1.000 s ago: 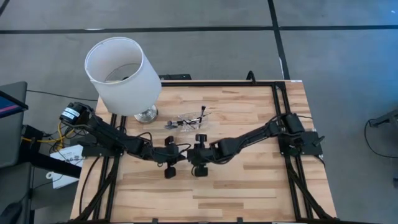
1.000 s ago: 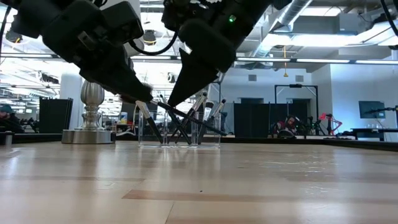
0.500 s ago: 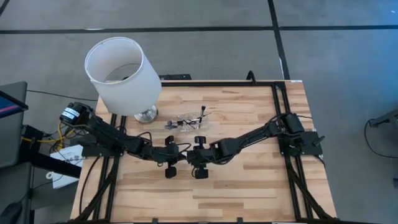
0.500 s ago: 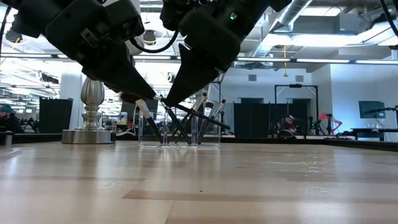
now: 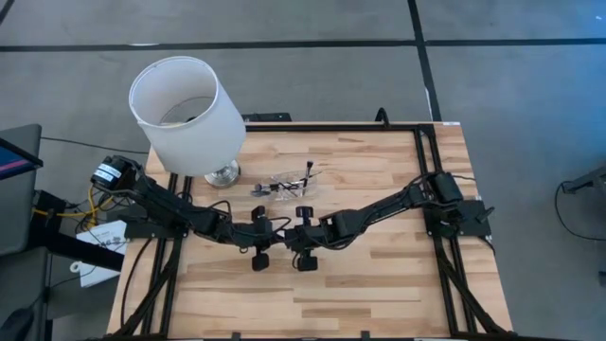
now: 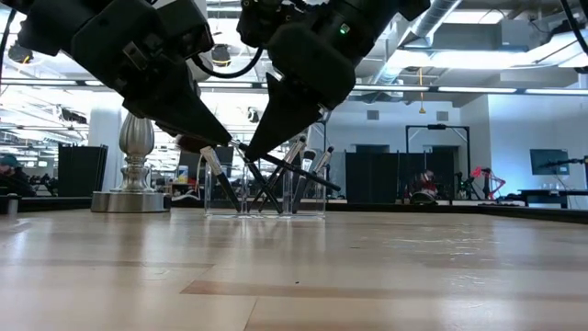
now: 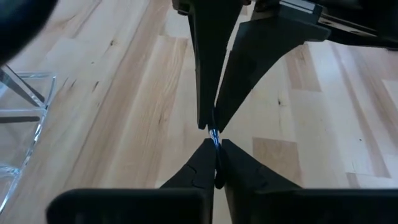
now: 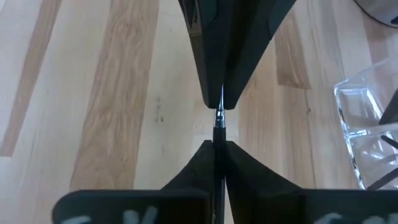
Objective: Put items in baskets/containers
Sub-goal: Put the black eyeshadow brush into the transparent organizer
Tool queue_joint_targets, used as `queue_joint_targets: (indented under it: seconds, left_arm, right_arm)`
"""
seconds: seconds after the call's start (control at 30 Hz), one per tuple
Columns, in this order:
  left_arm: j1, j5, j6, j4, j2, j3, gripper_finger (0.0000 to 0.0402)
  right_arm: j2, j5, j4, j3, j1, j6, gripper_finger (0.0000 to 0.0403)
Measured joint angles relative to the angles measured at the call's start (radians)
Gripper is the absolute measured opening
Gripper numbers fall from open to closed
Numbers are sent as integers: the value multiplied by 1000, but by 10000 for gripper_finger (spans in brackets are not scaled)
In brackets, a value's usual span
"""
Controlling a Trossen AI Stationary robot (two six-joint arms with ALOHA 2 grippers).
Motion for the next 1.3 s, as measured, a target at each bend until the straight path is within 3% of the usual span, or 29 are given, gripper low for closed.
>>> queue_joint_targets:
  seconds: [0.23, 0.37, 0.5, 0.7, 0.8, 0.93, 1.03, 1.13, 1.2, 1.3]
  left_arm:
    - [0, -9, 43, 10, 0, 0, 38]
    - [2, -12, 43, 12, 0, 0, 63]
    - [-1, 7, 45, 18, 0, 0, 93]
    - [-1, 2, 45, 16, 0, 0, 113]
    - [1, -3, 45, 13, 0, 0, 112]
    - [0, -1, 45, 13, 0, 0, 111]
    - [0, -2, 45, 16, 0, 0, 112]
    - [0, -2, 45, 19, 0, 0, 112]
    - [0, -2, 45, 19, 0, 0, 111]
    - [0, -2, 45, 19, 0, 0, 108]
  right_arm:
    - [0, 41, -8, 0, 1, 59, 19]
    - [0, 84, -145, 1, 7, 194, 7]
    - [2, 144, -246, -1, 12, 271, 19]
    - [-84, 192, -312, -2, 43, 219, 15]
    - [-184, 318, -322, 0, 54, 150, 6]
    - [-340, 612, -310, 0, 68, 96, 12]
    - [-442, 779, -197, -35, 60, 138, 11]
    - [-502, 774, 47, -169, 20, 88, 5]
    - [-510, 691, 260, -292, -20, 3, 7]
    - [-493, 447, 653, -477, -105, -70, 8]
